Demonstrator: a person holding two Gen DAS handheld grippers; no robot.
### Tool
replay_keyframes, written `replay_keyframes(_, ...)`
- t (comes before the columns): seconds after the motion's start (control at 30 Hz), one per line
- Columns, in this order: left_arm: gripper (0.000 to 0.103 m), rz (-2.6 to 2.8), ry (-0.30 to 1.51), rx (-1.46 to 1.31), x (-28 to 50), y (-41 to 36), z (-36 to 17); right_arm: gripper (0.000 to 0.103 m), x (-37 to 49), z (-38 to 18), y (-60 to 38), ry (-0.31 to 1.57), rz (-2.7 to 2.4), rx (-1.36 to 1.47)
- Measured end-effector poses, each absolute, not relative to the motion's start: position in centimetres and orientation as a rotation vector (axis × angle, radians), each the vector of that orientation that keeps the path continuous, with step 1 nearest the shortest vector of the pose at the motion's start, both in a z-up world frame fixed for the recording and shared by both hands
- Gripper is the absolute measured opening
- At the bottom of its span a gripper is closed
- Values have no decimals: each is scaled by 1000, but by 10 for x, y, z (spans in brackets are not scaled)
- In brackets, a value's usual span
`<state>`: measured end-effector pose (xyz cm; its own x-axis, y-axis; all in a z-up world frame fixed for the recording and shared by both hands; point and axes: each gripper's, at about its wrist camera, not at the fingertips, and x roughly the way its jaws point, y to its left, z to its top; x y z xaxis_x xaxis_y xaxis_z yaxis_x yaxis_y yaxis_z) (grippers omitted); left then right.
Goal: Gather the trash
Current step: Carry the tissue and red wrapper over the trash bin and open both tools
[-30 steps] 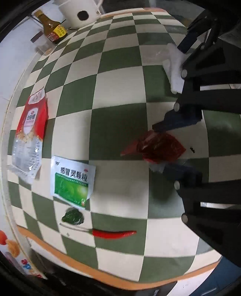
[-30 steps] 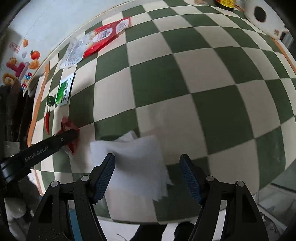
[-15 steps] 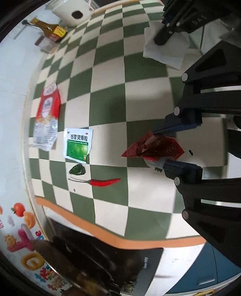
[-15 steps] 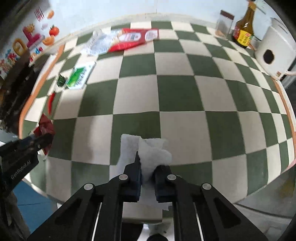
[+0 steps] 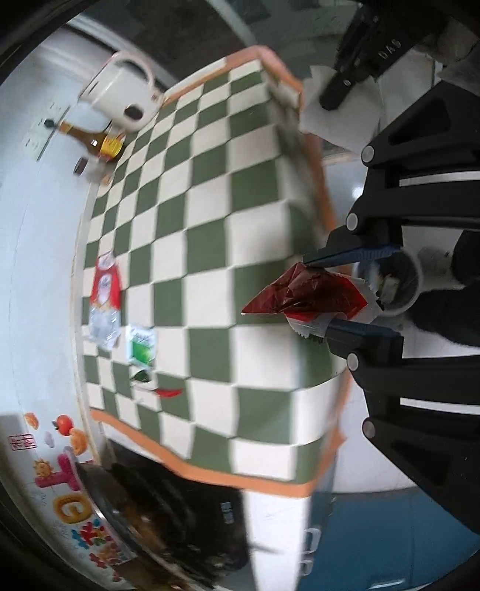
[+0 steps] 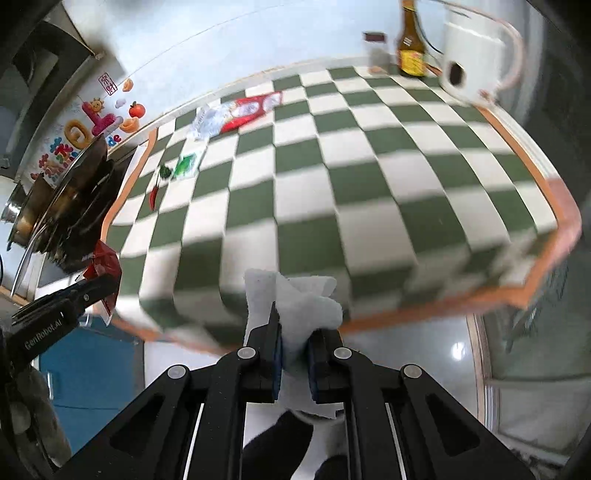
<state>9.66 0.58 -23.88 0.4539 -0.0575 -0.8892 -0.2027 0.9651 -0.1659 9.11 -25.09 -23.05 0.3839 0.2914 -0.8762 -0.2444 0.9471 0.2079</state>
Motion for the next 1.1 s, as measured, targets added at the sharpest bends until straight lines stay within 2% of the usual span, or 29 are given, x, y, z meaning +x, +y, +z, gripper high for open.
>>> replay_keyframes(0.13,24,73,1171,-331,60,-21,-270,11,42,-270,-293,1213,336,52)
replay_keyframes(0.23,24,72,1249,-387,43,-38,-314,11,20,-319,-312,1309,324,48)
replay_keyframes(0.5,24,108,1484,-436,41,-60,-503,11,1,-501,-330,1491,247,18)
replay_keyframes(0.77,24,96,1580,-433,53,-70,-677,11,12,-689,-319,1575,231,-29)
replay_keyframes(0.97,25,98,1634,-459,49,-79,-747,11,25,-774,-308,1617,235,-29)
replay_keyframes(1.1,29,110,1671,-466,48,-78,-767,11,34,-806,-298,1643,242,-28)
